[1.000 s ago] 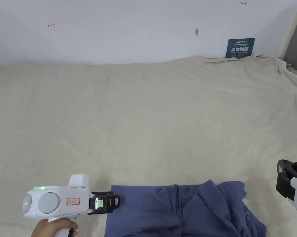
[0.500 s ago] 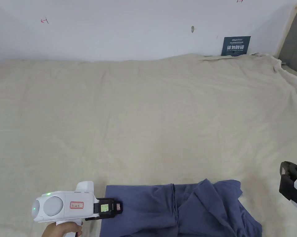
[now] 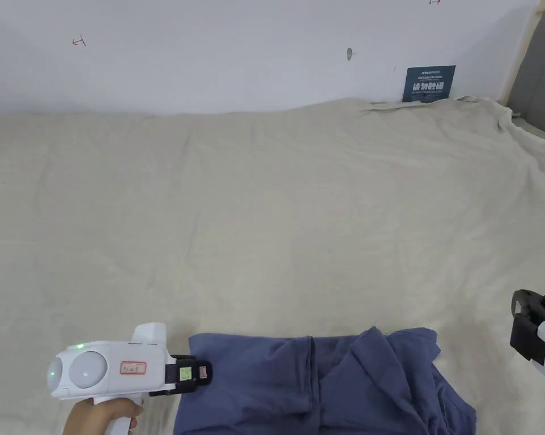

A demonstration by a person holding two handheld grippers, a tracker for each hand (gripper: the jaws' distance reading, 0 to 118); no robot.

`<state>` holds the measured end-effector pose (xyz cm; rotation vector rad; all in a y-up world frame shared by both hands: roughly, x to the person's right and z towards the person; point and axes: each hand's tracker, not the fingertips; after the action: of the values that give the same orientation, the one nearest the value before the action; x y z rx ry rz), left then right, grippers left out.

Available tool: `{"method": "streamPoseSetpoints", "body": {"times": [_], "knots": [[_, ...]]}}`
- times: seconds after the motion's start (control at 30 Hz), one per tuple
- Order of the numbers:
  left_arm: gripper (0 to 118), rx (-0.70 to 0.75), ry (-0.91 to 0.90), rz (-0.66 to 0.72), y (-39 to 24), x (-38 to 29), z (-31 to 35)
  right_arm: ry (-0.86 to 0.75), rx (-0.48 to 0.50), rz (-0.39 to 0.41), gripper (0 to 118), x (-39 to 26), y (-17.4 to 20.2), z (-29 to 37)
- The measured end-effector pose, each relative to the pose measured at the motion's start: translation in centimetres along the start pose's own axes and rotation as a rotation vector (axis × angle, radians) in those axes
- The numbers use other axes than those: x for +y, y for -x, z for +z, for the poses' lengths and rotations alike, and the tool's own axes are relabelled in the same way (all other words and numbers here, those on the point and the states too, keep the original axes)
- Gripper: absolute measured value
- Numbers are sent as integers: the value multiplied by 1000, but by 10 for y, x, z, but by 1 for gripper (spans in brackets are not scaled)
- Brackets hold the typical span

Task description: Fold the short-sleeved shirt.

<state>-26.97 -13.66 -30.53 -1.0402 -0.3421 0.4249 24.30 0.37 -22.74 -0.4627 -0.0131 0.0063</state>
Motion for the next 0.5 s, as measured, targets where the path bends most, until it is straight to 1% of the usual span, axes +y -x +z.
{"method": "streamPoseSetpoints", "body": {"times": [0.07, 0.13, 0.3, 0.5], "knots": [[7, 10, -18, 16, 5, 4, 13, -3, 3, 1, 0, 1, 0, 0], [7, 67, -27, 10, 11, 7, 27, -6, 8, 0, 0, 2, 0, 1], [7, 156, -42, 16, 32, 14, 67, -18, 20, -3, 0, 3, 3, 1], [7, 257, -68, 48, 38, 15, 107, -30, 36, -1, 0, 4, 6, 1]]}}
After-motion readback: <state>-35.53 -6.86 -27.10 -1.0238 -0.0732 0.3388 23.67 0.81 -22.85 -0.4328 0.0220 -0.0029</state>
